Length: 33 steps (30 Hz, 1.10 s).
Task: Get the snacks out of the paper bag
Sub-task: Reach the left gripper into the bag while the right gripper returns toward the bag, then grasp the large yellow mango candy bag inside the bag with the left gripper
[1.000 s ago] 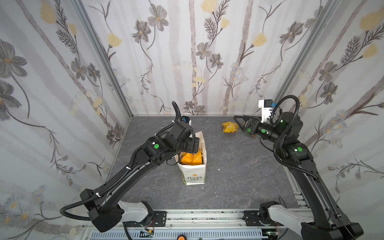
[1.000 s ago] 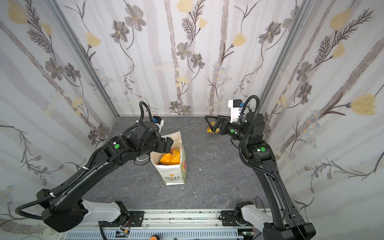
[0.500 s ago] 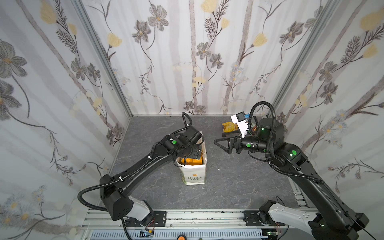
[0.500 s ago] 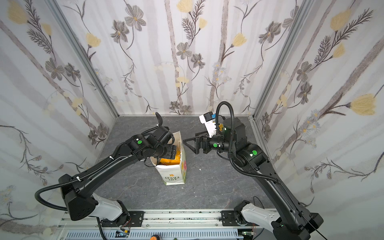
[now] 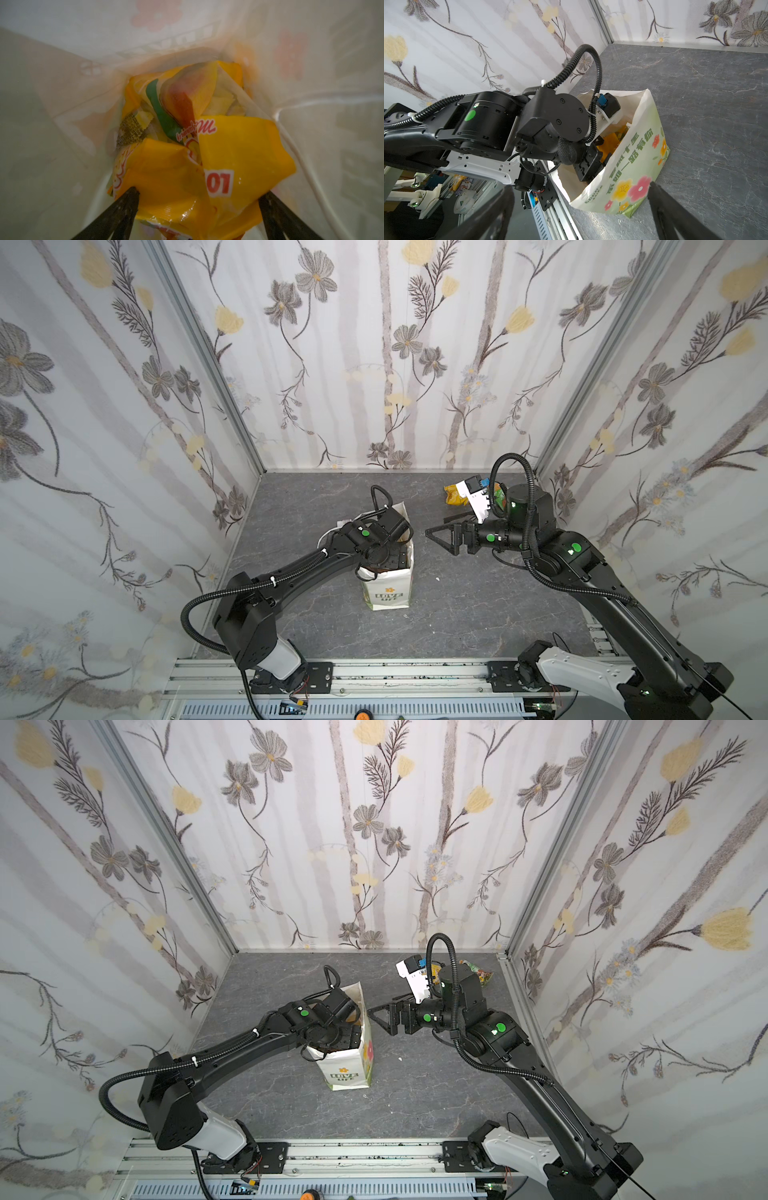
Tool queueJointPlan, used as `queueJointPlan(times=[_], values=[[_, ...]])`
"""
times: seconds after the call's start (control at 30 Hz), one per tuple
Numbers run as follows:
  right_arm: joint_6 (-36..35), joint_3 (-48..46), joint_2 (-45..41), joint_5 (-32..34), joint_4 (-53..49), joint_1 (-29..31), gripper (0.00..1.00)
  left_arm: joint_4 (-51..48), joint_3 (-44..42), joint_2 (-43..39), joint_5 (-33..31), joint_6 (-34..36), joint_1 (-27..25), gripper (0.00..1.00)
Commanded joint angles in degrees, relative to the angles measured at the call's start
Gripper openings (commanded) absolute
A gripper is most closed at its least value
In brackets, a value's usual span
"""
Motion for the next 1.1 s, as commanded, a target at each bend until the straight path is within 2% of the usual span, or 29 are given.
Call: queueJointPlan(times=[0.0, 0.07, 0.23, 0.6, 0.63, 1.07], values=[[-0.67, -0.28, 0.09, -0.34, 2.33, 0.04, 0.99, 2.87, -1.58, 1.31, -1.96, -1.28, 0.41, 0.90], [-0.58, -0.30, 0.08, -0.26, 2.29, 0.04, 0.99, 3.64, -2.31, 2.11, -1.96, -1.43, 0.71, 0.86], [-0.49, -0.65, -0.01, -0.07, 2.03, 0.04, 0.99, 5.16, -4.04, 3.47, -0.91, -2.09, 1.30, 0.65], [0.38, -0.90, -0.94, 1.57, 2.47, 0.01, 0.99, 5.59, -4.70, 2.66, 0.86, -2.11, 1.51, 0.02], [0.39, -1.02, -1.05, 1.60, 2.55, 0.03, 0.99, 5.54, -4.72, 2.37, 0.86, -2.09, 1.50, 0.00], [1.09, -1.19, -1.34, 2.51, 3.72, 0.03, 0.99, 2.13, -1.52, -3.06, -0.85, -0.96, 1.53, 0.00]])
